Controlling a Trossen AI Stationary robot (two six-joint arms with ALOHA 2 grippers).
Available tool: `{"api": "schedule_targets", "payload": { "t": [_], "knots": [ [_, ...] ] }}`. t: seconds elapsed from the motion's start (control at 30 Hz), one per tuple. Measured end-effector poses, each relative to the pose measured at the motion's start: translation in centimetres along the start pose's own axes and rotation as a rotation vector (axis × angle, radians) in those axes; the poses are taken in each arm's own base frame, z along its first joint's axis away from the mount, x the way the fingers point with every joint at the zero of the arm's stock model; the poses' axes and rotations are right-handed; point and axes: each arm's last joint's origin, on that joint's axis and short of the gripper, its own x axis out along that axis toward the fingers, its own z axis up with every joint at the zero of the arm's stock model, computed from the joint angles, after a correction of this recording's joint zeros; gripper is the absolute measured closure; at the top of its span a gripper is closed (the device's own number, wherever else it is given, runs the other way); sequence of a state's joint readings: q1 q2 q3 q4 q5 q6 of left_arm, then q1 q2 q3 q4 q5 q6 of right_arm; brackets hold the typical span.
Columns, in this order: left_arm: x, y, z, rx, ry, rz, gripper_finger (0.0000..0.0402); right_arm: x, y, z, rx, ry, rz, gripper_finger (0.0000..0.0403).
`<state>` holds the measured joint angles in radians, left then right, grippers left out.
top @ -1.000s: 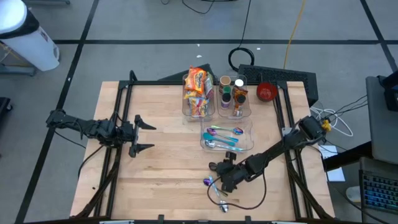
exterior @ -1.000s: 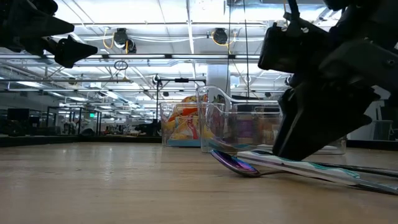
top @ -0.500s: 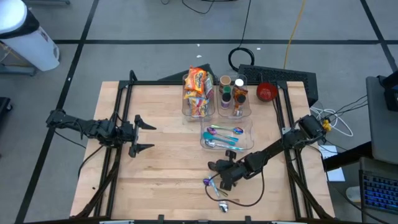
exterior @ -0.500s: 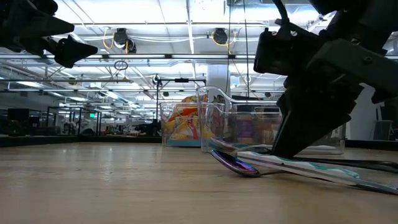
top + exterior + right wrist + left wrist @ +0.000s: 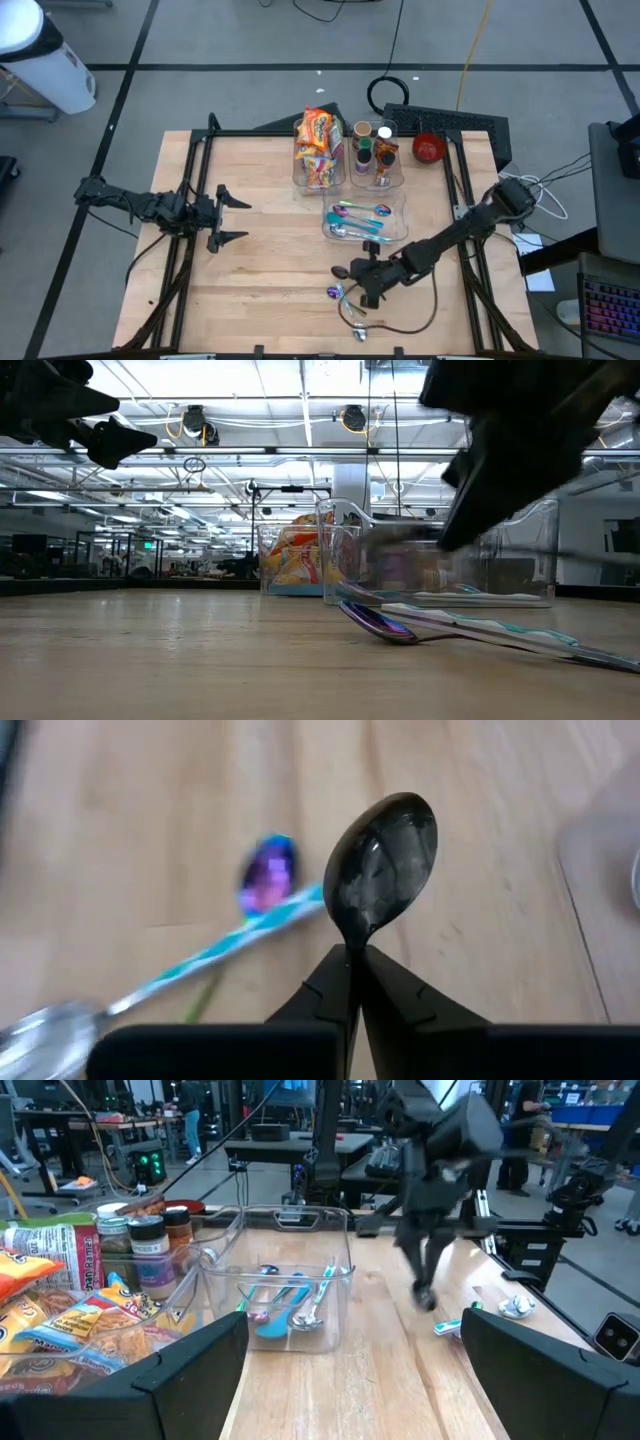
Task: Pick & Place Food Item
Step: Put the black spoon into the bottom transparent bin
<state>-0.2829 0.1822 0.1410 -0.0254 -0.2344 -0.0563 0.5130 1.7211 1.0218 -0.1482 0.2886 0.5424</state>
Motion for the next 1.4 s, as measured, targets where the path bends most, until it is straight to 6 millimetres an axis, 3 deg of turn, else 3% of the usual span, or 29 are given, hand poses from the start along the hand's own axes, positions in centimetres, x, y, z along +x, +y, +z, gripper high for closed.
{"api": "schedule_targets", "payload": {
  "t": [0.17, 0.33, 0.5, 0.67, 0.8, 0.9, 1.1, 1.27, 1.4],
  "knots": [
    [0.0, 0.0, 0.0, 0.0, -0.001, 0.0, 0.0027, -3.4, 1.0, 1.0, -0.091, -0.11, 0.033, 0.04],
    [0.0, 0.0, 0.0, 0.0, 0.0, 0.0, 0.0027, -7.1, 0.8, 2.3, -0.165, -0.22, 0.064, 0.0401],
    [0.0, 0.0, 0.0, 0.0, 0.001, 0.0, 0.0027, -10.0, -1.0, 4.2, -0.184, -0.323, 0.058, 0.0401],
    [0.0, 0.0, 0.0, 0.0, 0.0, 0.0, 0.0027, -11.3, -4.0, 5.6, -0.205, -0.358, -0.02, 0.0402],
    [0.0, 0.0, 0.0, 0.0, 0.0, 0.0, 0.0027, -10.8, -6.9, 5.8, -0.296, -0.262, -0.114, 0.0402],
    [0.0, 0.0, 0.0, 0.0, 0.0, 0.0, 0.0027, -9.6, -9.3, 5.5, -0.262, -0.204, -0.143, 0.0402],
    [0.0, 0.0, 0.0, 0.0, 0.0, 0.0, 0.0027, -6.4, -14.0, 1.9, -0.182, -0.111, -0.204, 0.0398],
    [0.0, 0.0, 0.0, 0.0, 0.0, 0.0, 0.0027, -4.9, -15.6, -0.7, -0.138, -0.14, -0.229, 0.0384],
    [0.0, 0.0, 0.0, 0.0, 0.0, 0.0, 0.0027, -4.6, -15.8, -1.1, -0.131, -0.182, -0.229, 0.0351]
  ]
}}
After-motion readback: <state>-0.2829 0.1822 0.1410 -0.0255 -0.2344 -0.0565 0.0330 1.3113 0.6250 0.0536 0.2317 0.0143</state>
